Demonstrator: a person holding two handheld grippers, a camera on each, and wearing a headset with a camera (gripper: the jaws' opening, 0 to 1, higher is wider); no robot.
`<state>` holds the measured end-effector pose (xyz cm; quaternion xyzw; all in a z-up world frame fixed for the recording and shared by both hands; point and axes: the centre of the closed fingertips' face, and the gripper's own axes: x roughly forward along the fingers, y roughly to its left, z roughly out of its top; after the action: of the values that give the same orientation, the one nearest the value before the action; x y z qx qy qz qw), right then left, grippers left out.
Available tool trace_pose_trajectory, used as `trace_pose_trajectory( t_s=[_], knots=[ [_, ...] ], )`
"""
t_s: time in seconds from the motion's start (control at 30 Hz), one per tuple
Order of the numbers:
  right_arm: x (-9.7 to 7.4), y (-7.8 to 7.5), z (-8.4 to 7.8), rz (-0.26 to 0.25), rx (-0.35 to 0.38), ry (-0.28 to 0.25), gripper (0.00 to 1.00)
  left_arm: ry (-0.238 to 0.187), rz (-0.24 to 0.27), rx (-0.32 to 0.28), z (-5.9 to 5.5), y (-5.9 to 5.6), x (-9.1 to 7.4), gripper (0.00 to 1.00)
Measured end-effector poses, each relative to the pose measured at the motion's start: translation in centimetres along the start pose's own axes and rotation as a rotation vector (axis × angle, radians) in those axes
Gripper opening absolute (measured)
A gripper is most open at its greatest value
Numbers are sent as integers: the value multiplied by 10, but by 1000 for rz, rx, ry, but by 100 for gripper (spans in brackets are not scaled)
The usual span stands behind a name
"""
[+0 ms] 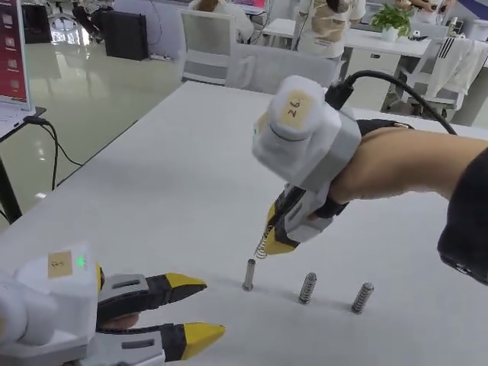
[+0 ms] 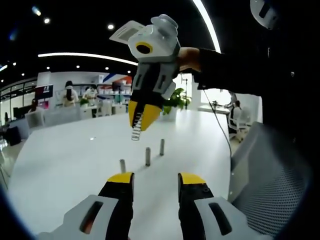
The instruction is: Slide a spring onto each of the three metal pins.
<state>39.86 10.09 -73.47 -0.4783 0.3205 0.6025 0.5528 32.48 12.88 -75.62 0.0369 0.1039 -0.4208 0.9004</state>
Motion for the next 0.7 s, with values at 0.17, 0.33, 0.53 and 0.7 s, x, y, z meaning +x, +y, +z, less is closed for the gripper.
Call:
trace_pose_trajectory(
  t_s=[0.17, 0.33, 0.53, 0.7],
  knots=[
    [17, -13, -4, -5, 7, 29, 8, 8, 3, -8, -5, -2, 0, 30],
    [37, -20, -11, 23, 20, 54, 8, 10, 6, -13, -7, -2, 0, 31],
    [49, -26, -11, 37, 31, 55, 8, 13, 12, -17, -9, 0, -2, 31],
    [55, -24, -10, 56, 33, 57, 8, 18, 16, -20, -11, 2, -3, 31]
  ],
)
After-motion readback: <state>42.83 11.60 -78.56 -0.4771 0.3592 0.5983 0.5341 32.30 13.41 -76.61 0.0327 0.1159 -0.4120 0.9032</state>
